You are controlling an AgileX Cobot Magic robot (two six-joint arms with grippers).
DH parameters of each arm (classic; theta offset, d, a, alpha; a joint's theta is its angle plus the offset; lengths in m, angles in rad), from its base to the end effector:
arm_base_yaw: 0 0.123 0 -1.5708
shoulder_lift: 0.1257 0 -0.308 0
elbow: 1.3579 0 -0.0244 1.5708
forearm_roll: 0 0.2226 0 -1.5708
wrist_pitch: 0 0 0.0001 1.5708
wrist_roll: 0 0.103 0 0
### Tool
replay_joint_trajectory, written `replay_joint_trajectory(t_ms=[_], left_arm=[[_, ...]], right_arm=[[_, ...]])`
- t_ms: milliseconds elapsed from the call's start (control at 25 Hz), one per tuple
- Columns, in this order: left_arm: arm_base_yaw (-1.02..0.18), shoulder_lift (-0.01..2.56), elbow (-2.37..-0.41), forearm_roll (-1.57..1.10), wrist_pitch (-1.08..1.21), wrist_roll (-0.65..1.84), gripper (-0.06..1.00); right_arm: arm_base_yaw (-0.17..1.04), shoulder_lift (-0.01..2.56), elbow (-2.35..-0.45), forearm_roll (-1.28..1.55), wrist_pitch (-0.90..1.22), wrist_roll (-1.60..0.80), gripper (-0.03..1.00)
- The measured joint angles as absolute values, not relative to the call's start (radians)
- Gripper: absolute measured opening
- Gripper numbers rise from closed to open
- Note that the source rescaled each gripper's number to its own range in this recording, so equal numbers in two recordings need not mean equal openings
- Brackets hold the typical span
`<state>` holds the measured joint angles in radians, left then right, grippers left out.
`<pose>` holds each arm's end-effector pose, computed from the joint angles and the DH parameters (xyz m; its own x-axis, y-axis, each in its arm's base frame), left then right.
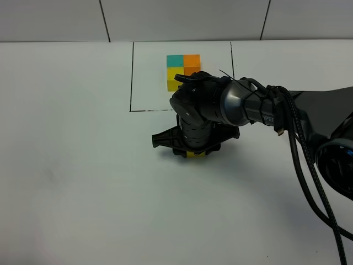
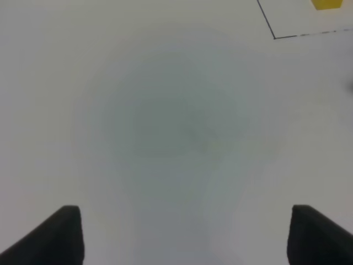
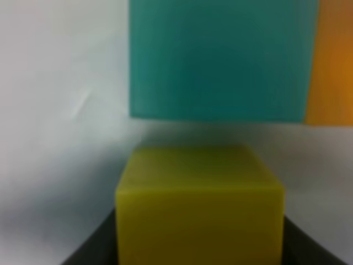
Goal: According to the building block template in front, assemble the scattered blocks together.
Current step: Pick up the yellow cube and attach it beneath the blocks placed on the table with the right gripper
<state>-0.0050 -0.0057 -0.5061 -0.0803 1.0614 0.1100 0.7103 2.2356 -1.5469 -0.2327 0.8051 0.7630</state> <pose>-0.0438 -0.0070 0.2597 -0.4390 0.0727 -0.8956 0.0990 0.9946 0.0323 0.3403 0.2701 0.1338 -0.9664 -0.0965 -0.2384 -0.0907 0.9953 -0.0351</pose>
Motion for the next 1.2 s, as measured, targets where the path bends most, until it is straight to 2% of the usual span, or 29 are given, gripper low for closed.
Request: replay_joint_trajectory(t_ms=[1200], left_arm=[[-0.005,-0.006,-0.506,-0.08,1.061,0.11,0.82]], right_arm=[[0.7,2.241,-1.548,-0.276,0.773,0.782,0.01]])
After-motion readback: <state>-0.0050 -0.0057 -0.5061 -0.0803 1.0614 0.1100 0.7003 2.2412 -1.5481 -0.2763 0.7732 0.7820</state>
